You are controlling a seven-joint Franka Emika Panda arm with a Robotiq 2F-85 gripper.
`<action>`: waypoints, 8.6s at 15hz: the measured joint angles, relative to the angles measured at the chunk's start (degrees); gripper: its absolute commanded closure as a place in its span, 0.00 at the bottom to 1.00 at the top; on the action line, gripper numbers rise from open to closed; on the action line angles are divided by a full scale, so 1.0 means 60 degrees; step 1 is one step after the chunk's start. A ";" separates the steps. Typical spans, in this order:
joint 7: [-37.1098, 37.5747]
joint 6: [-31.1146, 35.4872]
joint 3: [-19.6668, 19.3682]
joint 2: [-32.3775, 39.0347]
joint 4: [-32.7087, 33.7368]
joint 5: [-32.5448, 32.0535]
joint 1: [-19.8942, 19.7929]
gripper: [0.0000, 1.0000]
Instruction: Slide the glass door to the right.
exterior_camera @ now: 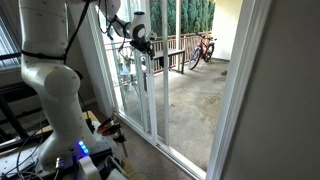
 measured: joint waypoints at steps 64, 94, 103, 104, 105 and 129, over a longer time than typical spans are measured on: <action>-0.2523 -0.4175 -0.2635 -0.1350 -0.0146 0.2148 -0.3647 0.00; -0.1236 -0.4319 -0.1618 -0.1150 -0.0900 0.1490 -0.2182 0.00; -0.1235 -0.2999 -0.1913 -0.1568 -0.1277 0.1431 -0.2404 0.00; -0.1236 -0.2973 -0.1990 -0.1568 -0.1277 0.1452 -0.2489 0.00; -0.1236 -0.2963 -0.2062 -0.1568 -0.1277 0.1474 -0.2577 0.00; -0.1613 -0.2371 -0.2149 -0.1563 -0.1732 0.4306 -0.2899 0.00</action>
